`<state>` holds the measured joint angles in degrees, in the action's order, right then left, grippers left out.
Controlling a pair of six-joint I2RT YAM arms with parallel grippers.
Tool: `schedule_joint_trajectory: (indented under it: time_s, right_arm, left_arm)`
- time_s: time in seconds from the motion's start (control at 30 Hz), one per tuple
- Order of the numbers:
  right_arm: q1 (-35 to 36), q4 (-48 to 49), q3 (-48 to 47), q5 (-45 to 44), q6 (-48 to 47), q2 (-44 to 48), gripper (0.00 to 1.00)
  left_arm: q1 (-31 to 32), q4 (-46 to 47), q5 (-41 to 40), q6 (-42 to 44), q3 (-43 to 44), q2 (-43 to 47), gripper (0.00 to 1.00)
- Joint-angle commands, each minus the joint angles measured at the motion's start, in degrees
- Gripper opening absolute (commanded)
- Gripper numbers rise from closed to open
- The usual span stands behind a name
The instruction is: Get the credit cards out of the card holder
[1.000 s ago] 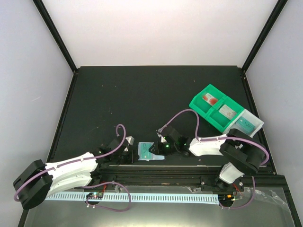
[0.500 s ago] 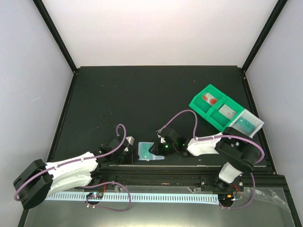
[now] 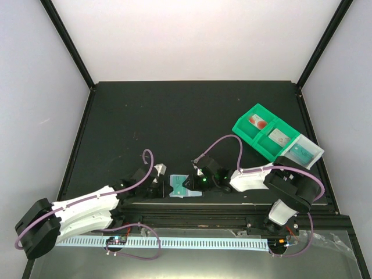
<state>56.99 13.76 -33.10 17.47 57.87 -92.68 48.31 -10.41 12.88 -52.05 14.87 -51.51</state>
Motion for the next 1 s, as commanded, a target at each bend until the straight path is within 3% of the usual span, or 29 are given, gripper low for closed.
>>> schedule_joint_trajectory:
  time_s: [0.0,0.47,0.8,0.97]
  right_arm:
    - [0.36,1.16,0.03,-1.57,0.4,-0.36,0.23]
    - [0.38,3.75,0.64,-0.5,1.38,-2.06,0.22]
    - [0.4,7.65,2.35,0.49,2.65,-1.94,0.08]
    - [0.4,9.96,2.95,1.51,3.32,-2.46,0.06]
  left_arm:
    - [-0.41,1.51,0.13,0.92,1.67,-3.14,0.02]
    - [-0.39,2.51,-0.85,1.69,-0.26,-7.19,0.02]
    - [-0.41,2.04,-1.02,1.64,-0.28,-6.68,0.02]
    - [-0.41,2.0,-1.1,1.53,-0.62,-6.24,0.02]
